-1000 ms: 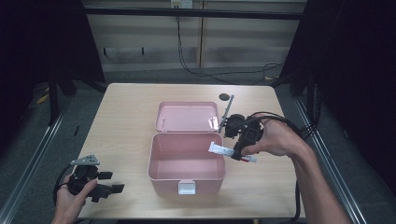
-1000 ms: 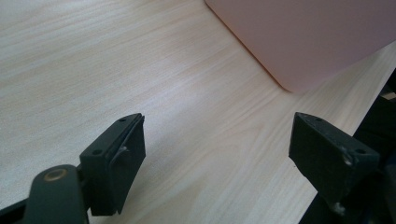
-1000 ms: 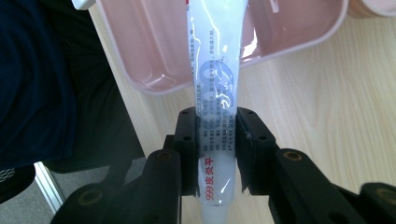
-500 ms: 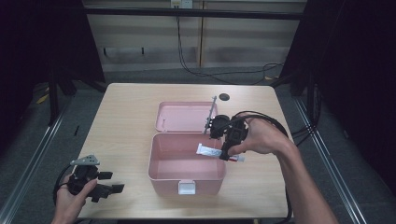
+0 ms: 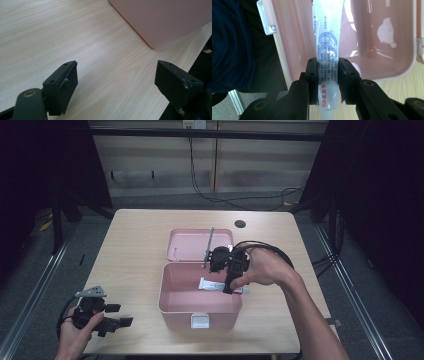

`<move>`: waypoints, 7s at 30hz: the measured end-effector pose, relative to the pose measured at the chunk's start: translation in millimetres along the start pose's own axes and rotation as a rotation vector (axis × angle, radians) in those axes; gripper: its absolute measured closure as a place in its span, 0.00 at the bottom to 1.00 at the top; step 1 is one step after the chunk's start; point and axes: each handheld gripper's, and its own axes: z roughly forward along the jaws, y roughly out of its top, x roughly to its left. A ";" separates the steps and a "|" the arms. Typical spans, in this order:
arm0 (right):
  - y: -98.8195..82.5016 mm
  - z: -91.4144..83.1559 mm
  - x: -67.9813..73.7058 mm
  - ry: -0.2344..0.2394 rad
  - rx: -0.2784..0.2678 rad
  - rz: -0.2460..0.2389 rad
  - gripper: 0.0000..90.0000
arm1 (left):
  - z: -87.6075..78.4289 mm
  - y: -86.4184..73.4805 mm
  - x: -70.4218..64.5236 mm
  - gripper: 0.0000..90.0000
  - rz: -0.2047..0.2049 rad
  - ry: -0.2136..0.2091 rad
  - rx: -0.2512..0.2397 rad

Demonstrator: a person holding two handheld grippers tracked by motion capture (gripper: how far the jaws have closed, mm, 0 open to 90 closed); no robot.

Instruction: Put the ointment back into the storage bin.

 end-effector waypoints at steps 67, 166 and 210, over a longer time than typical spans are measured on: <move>63.5 100.0 1.1 0.137 0.065 -0.121 0.80 | -1.2 0.3 -0.3 0.21 0.007 -0.003 0.004; 40.3 84.9 -2.5 0.145 -0.030 -0.042 0.71 | -0.7 0.6 -1.4 0.21 0.011 0.005 0.000; -74.7 -7.8 -2.4 0.009 -0.133 0.144 0.67 | 0.2 0.4 0.3 0.21 0.003 0.018 0.008</move>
